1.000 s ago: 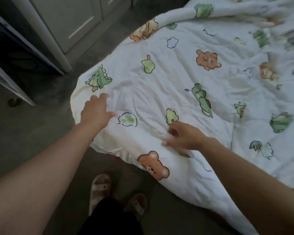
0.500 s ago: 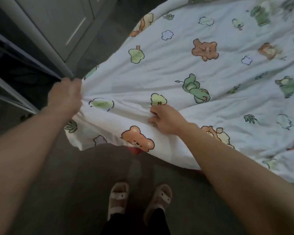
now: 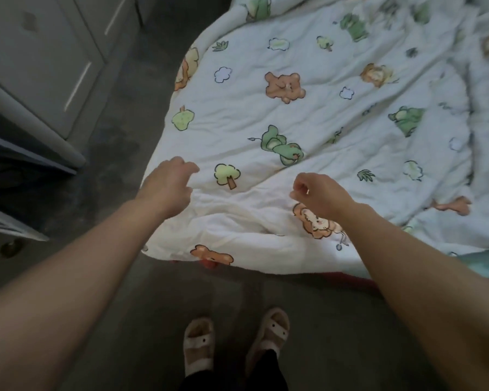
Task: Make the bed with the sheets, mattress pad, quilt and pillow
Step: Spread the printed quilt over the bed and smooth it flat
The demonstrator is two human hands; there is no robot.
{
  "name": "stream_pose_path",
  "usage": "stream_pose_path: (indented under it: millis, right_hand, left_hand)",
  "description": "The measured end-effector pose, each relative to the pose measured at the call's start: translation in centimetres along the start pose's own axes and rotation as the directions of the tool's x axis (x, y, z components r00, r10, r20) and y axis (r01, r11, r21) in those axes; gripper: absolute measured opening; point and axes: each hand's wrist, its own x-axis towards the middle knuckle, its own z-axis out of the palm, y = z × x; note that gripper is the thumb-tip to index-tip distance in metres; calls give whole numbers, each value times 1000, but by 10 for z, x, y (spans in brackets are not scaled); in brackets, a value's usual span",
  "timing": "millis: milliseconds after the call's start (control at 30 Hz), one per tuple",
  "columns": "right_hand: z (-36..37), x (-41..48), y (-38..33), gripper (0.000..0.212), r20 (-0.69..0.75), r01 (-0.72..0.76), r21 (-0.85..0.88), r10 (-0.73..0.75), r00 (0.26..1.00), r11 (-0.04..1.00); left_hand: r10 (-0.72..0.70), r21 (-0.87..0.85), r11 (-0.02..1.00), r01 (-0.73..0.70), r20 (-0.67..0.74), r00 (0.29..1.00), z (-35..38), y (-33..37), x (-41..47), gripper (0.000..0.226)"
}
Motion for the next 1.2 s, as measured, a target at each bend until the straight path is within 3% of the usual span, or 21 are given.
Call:
stream_pose_path:
  millis: [133, 267, 367, 467, 567, 633, 667, 733, 800, 833, 900, 1000, 1033, 1133, 1200]
  right_hand:
    - [-24, -52, 63, 13, -116, -150, -4, 148, 982, 989]
    - [-36, -126, 147, 12, -164, -370, -31, 361, 918, 928]
    - [-33, -173, 203, 27, -133, -486, -40, 478, 868, 873]
    - [-30, -200, 249, 51, -108, -495, -133, 484, 868, 858]
    - [-26, -219, 299, 74, -90, -459, -242, 451, 888, 855]
    - [-24, -213, 311, 81, -83, -415, -290, 409, 909, 862]
    - [-26, -212, 319, 76, -95, -402, -306, 393, 915, 863]
    - [-27, -212, 331, 46, -79, -342, -336, 336, 939, 878]
    - [-25, -219, 333, 17, -16, -278, -328, 289, 957, 903]
    - [-20, -225, 334, 12, 13, -247, -277, 261, 965, 928]
    - [-6, -240, 339, 25, -41, -182, -226, 177, 983, 957]
    - [8, -248, 351, 73, -266, -183, -302, 101, 959, 936]
    - [9, -249, 355, 76, -245, -177, -315, 100, 964, 932]
    - [13, -254, 367, 37, -17, -199, -303, 203, 979, 932]
    - [31, -272, 381, 26, 108, -291, -183, 313, 944, 939]
  left_hand:
    - [156, -55, 986, -156, 11, 988, 11, 68, 10, 38]
    - [344, -79, 938, -337, 118, 931, 42, 162, 9, 37]
    - [458, -77, 889, -452, 199, 866, 75, 230, 7, 37]
    - [508, -40, 855, -518, 268, 818, 114, 290, 2, 43]
    - [486, 71, 837, -543, 361, 796, 157, 348, -6, 62]
    - [445, 153, 836, -528, 376, 813, 168, 359, -8, 56]
    - [430, 193, 833, -519, 365, 826, 176, 368, -10, 45]
    - [410, 239, 822, -516, 381, 829, 192, 384, -14, 30]
    - [397, 231, 807, -543, 469, 789, 204, 394, -25, 32]
    - [387, 219, 799, -560, 525, 758, 209, 396, -32, 34]
    - [363, 185, 791, -583, 625, 691, 222, 402, -47, 41]
    - [328, 163, 772, -615, 726, 604, 242, 403, -62, 37]
    - [299, 171, 769, -616, 757, 582, 251, 402, -66, 35]
    - [210, 250, 747, -616, 790, 576, 270, 398, -72, 27]
    - [173, 298, 734, -610, 787, 592, 284, 397, -75, 28]
